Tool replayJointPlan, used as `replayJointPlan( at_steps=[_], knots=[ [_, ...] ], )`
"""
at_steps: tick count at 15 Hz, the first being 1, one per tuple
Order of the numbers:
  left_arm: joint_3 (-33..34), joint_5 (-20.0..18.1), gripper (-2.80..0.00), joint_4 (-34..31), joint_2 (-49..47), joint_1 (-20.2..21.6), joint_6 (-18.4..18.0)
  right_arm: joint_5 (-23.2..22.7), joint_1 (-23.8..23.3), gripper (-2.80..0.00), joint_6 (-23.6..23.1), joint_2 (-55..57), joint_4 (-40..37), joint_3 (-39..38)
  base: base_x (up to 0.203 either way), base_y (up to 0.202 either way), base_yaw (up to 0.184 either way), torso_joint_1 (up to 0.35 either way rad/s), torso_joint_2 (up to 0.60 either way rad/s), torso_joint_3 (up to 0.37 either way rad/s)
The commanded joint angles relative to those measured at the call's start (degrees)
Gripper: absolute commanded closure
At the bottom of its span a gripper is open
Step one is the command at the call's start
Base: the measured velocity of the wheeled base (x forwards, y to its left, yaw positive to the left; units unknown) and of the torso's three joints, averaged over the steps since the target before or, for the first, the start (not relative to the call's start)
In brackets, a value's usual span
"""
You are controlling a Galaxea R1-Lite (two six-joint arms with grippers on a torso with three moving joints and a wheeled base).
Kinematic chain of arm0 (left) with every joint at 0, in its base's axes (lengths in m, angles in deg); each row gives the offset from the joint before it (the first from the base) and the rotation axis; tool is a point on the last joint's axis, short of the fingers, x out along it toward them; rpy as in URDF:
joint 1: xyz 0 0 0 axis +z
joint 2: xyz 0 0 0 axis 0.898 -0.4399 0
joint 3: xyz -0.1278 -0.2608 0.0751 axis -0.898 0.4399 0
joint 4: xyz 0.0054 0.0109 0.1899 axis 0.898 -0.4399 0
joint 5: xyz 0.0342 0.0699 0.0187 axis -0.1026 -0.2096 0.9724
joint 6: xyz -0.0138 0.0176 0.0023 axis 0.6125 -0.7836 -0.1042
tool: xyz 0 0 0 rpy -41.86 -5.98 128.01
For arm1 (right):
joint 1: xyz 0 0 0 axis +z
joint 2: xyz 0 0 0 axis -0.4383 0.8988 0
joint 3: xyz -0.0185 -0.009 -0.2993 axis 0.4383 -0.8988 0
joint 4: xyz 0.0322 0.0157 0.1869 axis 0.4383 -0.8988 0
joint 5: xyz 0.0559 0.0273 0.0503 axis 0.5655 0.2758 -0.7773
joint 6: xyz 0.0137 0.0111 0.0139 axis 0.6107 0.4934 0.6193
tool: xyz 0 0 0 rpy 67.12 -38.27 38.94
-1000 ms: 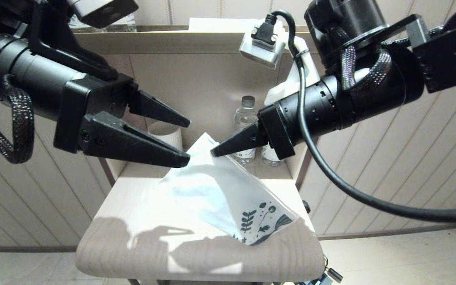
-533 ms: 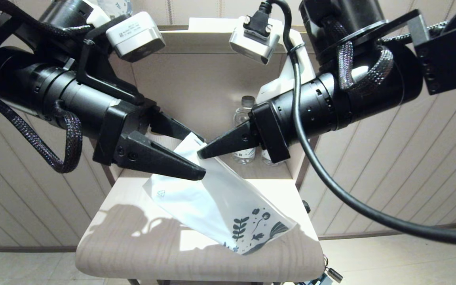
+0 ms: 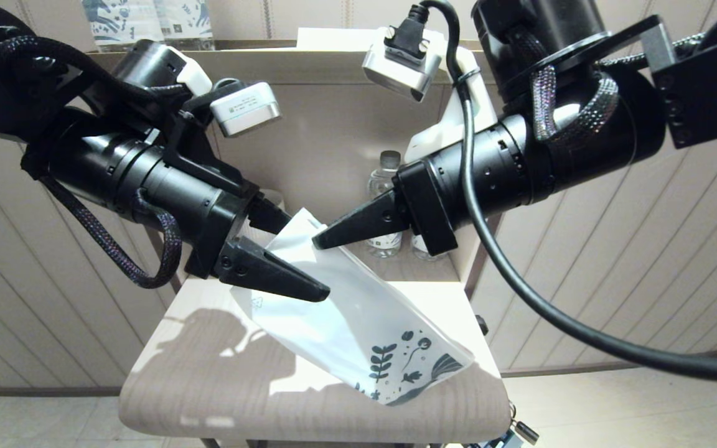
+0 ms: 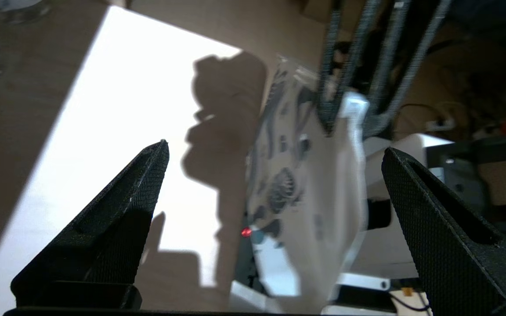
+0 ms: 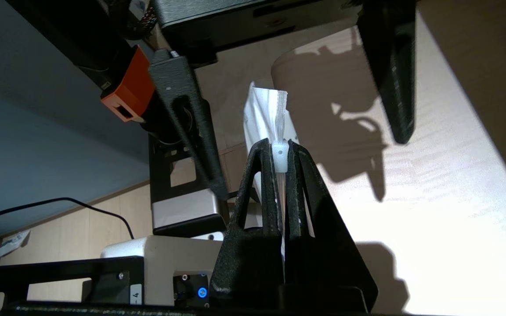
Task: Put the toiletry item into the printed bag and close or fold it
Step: Hand it to the other hand
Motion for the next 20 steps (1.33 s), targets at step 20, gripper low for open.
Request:
replayJointPlan(
  at_steps=[20],
  knots=[
    [-7.0, 14.19, -2.8, -7.37, 3.8, -8.67, 5.5, -3.12, 0.7, 0.0, 12.15, -0.51, 5.56, -0.03, 0.0, 0.0, 0.0, 0.0, 0.0, 0.0]
  ],
)
